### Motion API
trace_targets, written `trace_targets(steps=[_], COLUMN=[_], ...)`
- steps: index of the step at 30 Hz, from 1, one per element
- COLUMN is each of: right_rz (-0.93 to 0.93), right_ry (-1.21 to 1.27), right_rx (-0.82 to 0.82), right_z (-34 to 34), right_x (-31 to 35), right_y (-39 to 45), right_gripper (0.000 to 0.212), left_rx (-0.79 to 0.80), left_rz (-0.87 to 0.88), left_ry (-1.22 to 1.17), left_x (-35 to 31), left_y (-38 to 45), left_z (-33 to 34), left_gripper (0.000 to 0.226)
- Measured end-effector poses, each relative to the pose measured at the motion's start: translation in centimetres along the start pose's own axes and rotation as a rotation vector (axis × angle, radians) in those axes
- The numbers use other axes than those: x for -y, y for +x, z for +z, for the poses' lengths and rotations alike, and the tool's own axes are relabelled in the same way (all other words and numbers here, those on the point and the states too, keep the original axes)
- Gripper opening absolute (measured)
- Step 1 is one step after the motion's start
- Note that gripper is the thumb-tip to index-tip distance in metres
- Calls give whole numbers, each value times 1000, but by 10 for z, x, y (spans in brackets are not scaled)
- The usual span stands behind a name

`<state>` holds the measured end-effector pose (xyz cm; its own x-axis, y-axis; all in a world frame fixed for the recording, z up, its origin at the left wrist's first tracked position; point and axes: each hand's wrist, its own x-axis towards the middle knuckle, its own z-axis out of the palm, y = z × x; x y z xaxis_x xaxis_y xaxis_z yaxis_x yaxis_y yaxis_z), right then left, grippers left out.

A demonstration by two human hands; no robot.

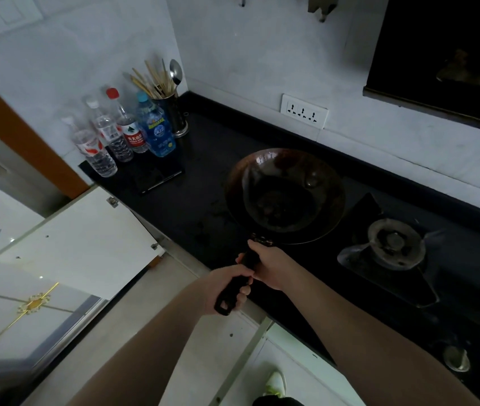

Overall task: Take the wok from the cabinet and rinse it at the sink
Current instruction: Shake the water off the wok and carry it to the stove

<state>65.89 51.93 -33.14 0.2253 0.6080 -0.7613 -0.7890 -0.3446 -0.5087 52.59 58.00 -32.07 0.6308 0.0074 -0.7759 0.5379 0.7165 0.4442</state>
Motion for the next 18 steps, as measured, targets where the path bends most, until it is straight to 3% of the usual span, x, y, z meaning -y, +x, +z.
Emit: trace_targets(steps=[6,18], right_rz=[-69,-147], right_ry=[-165,-406], right_rx=[48,65], right_z=[-20,-76], right_x=[-9,-34], right_y=[-7,-35], right_gripper=[27,33], left_rx=[-243,-505], left_rz=[230,351], left_ry=[383,640], left_x=[2,10], left_y=[-11,-14], left_z=[0,-8], left_gripper=[31,32])
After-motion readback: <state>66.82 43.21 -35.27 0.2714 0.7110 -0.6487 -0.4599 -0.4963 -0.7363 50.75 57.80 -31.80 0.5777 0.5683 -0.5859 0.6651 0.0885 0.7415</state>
